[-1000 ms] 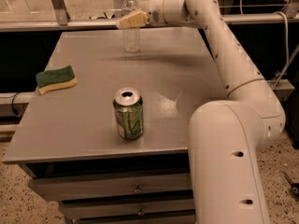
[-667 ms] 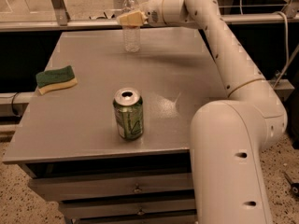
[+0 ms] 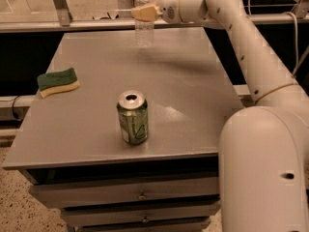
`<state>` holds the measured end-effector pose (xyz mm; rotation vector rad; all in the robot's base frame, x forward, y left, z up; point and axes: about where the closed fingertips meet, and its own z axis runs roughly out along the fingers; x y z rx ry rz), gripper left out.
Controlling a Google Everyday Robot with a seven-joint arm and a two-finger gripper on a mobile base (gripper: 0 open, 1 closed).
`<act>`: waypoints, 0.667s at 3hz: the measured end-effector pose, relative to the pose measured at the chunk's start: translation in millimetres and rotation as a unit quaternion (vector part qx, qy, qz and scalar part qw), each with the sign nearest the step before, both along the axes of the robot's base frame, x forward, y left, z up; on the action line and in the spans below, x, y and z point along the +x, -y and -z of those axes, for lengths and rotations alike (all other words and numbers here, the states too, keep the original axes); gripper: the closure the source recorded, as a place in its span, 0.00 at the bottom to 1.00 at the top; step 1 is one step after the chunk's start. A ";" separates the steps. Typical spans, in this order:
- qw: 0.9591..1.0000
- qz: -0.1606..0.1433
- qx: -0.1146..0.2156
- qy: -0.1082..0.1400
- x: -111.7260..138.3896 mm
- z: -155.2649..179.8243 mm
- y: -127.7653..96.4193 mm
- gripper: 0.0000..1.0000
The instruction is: Move water bottle near green can
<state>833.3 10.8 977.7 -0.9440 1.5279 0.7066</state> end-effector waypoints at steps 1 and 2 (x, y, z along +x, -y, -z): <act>1.000 0.001 0.016 0.015 -30.1 -17.3 23.6 1.00; 0.999 -0.010 0.024 0.021 -69.6 -18.2 41.8 1.00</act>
Offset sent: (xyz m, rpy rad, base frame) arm -0.1269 -0.0716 0.0131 0.0660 -0.0563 0.0369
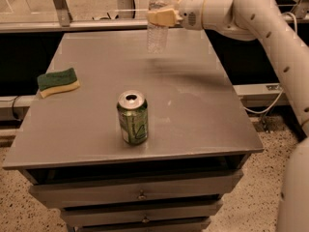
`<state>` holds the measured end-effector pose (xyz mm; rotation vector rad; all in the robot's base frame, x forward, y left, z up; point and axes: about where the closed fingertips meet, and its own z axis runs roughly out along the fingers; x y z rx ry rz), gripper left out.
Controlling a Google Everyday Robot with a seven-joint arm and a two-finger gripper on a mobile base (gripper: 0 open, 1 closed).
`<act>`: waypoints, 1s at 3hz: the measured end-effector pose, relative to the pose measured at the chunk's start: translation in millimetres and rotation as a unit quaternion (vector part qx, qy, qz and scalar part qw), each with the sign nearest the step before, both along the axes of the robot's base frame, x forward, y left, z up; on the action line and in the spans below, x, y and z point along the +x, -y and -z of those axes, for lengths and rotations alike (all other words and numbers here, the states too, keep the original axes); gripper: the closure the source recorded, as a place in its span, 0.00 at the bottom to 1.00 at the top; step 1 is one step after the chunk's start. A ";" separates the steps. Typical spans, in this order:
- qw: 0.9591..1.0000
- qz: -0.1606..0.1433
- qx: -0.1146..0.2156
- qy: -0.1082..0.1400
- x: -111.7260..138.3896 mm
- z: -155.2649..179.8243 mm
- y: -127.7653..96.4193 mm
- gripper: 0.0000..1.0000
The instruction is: Move water bottle near green can
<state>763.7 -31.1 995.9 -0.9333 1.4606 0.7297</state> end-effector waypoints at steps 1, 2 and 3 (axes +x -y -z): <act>1.000 -0.026 -0.010 -0.001 -43.6 5.9 5.5 1.00; 0.998 -0.059 -0.033 -0.007 -100.0 5.9 12.7 1.00; 0.995 -0.086 -0.054 -0.006 -129.3 6.3 11.3 1.00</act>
Offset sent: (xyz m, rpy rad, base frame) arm -0.1399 -0.0318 -0.0049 -0.0868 0.0332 0.1359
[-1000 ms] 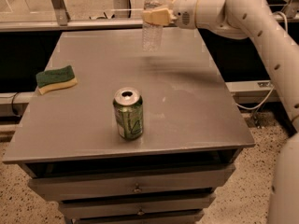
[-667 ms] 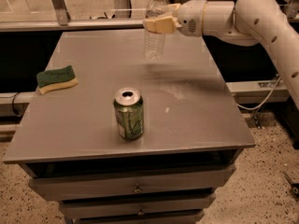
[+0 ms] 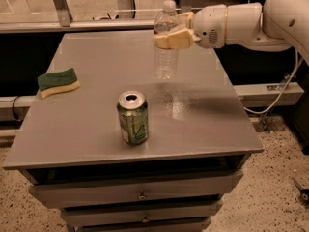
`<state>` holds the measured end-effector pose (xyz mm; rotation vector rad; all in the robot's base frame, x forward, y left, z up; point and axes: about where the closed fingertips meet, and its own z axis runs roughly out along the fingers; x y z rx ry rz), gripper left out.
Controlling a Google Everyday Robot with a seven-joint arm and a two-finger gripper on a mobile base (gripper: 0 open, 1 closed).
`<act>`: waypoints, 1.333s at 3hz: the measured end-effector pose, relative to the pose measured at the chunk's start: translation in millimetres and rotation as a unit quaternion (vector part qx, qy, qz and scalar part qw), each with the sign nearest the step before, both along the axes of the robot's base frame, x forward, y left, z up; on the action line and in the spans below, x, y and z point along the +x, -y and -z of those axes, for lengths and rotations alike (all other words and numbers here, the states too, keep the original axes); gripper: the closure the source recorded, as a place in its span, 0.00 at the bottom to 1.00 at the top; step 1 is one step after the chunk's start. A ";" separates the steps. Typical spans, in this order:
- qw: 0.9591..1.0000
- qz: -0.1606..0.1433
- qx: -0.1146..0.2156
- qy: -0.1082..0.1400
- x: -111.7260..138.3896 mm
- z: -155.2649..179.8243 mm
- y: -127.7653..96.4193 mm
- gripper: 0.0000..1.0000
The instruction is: Move water bottle near green can
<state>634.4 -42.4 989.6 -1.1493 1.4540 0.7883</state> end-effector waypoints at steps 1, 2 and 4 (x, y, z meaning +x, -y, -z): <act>1.000 -0.002 -0.001 -0.001 -1.2 0.5 -0.5 1.00; 1.000 -0.010 -0.004 -0.004 -1.1 -1.3 -3.2 1.00; 0.998 -0.056 -0.001 -0.028 -78.1 -7.5 -26.5 1.00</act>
Offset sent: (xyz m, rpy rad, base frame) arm -0.0002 0.0002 0.0042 -0.0170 0.0175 0.0335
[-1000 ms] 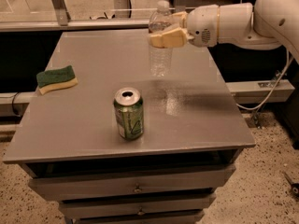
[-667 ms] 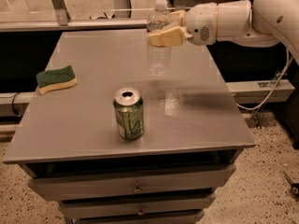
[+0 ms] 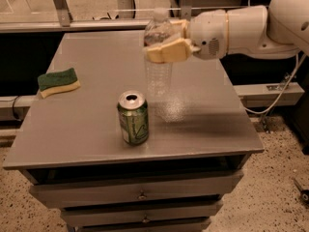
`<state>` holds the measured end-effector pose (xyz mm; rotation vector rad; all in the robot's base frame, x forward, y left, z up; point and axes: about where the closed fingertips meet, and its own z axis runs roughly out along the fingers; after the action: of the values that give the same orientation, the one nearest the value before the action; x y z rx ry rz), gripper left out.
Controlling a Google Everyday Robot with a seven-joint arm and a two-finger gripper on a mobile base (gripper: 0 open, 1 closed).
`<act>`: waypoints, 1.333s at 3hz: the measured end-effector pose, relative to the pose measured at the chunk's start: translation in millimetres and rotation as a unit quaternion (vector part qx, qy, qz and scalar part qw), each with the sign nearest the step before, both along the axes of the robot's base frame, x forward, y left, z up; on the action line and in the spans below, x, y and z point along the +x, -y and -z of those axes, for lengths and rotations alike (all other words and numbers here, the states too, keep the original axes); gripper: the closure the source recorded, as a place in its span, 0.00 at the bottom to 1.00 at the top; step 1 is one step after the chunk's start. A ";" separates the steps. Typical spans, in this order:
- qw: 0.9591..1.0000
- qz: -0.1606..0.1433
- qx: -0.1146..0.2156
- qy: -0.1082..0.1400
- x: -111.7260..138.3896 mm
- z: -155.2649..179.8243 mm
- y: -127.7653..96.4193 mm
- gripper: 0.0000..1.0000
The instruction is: Move water bottle near green can
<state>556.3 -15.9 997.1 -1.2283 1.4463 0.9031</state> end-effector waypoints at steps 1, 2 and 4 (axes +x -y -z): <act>0.999 -0.028 0.003 -0.019 -29.8 12.3 -16.1 1.00; 0.998 -0.062 -0.009 -0.023 -51.8 27.3 -29.7 1.00; 0.993 -0.118 -0.023 -0.002 -74.0 45.3 -33.6 1.00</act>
Offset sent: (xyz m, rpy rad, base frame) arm -0.0761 0.0389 -0.0467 -0.0447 0.0548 0.1975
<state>482.4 17.7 951.8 -1.4547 1.3500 1.0346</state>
